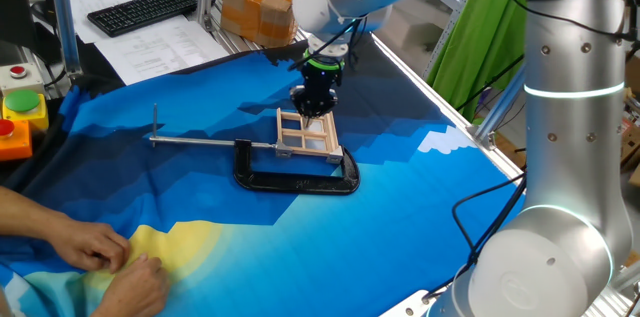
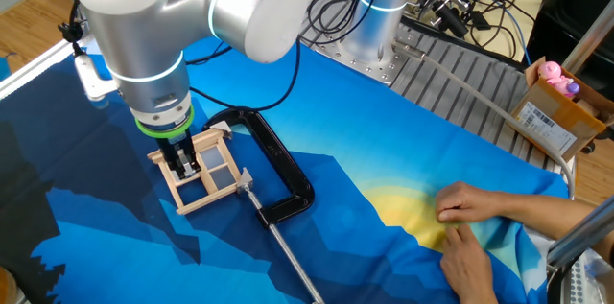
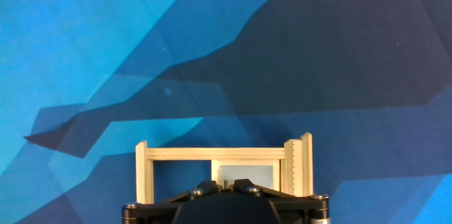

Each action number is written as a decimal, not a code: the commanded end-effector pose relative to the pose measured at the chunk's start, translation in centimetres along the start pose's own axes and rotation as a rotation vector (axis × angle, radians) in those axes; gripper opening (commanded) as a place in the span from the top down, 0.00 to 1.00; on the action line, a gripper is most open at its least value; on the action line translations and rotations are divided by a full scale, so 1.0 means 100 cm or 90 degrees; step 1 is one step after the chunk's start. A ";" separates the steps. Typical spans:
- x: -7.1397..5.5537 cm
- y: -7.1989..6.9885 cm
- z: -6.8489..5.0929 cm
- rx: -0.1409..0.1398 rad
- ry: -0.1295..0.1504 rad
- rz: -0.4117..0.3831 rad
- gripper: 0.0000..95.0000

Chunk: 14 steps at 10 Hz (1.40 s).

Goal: Close a sliding window

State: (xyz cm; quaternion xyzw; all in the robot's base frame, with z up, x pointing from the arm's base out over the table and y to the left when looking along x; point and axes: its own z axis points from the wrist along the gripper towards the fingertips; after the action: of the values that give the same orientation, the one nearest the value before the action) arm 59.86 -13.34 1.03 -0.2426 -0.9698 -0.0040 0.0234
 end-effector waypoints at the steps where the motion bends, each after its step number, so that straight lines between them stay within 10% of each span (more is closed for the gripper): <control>1: 0.001 0.002 0.000 -0.001 0.001 0.005 1.00; 14: 0.006 0.022 0.000 0.004 -0.011 0.023 1.00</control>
State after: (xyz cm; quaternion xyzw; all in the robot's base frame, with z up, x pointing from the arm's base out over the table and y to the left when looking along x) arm 60.30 -10.91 1.11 -0.2614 -0.9651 0.0011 0.0161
